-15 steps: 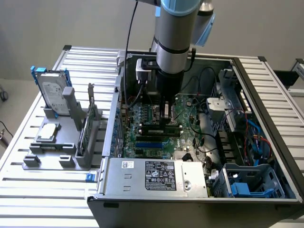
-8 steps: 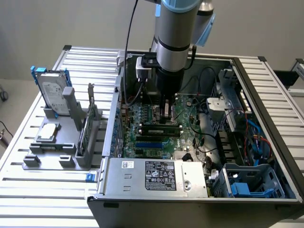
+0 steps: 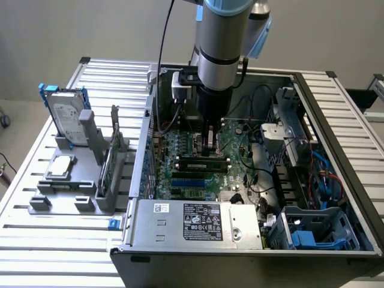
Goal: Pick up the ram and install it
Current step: 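Press down the ram until it locks into place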
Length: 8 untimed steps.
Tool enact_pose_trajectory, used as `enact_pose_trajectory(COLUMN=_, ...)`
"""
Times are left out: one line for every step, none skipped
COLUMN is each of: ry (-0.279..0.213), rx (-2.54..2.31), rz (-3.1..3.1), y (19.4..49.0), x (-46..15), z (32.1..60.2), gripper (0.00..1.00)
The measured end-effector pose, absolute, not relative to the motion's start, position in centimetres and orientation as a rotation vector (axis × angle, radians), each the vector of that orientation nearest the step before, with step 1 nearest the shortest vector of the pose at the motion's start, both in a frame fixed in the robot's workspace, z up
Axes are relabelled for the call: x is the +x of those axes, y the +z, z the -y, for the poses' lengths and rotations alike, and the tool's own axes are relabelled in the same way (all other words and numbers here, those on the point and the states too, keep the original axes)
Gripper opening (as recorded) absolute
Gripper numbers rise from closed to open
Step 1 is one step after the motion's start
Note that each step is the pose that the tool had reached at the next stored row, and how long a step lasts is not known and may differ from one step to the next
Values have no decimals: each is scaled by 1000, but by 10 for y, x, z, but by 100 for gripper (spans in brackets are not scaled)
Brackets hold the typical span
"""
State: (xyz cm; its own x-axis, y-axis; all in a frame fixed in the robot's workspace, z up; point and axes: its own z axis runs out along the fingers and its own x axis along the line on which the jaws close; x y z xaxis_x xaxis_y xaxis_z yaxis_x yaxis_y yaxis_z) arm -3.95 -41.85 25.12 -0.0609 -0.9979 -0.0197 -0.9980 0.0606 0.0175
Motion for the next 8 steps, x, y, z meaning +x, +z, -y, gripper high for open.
enact_pose_trajectory(ry=41, rx=-2151, rz=-2286, y=251, x=-39, z=419, gripper=11)
enact_pose_trajectory(ry=41, rx=-2151, rz=-2286, y=251, x=-39, z=418, gripper=11)
enact_pose_trajectory(ry=41, rx=-2151, rz=-2286, y=251, x=-39, z=419, gripper=11)
enact_pose_trajectory(ry=41, rx=-2151, rz=-2286, y=251, x=-39, z=419, gripper=11)
enact_pose_trajectory(ry=41, rx=-2151, rz=-2286, y=251, x=-39, z=419, gripper=11)
enact_pose_trajectory(ry=41, rx=-2151, rz=-2286, y=251, x=-39, z=419, gripper=11)
enact_pose_trajectory(ry=41, rx=-2151, rz=-2286, y=250, x=-39, z=418, gripper=11)
enact_pose_trajectory(ry=41, rx=-2151, rz=-2286, y=248, x=-39, z=418, gripper=11)
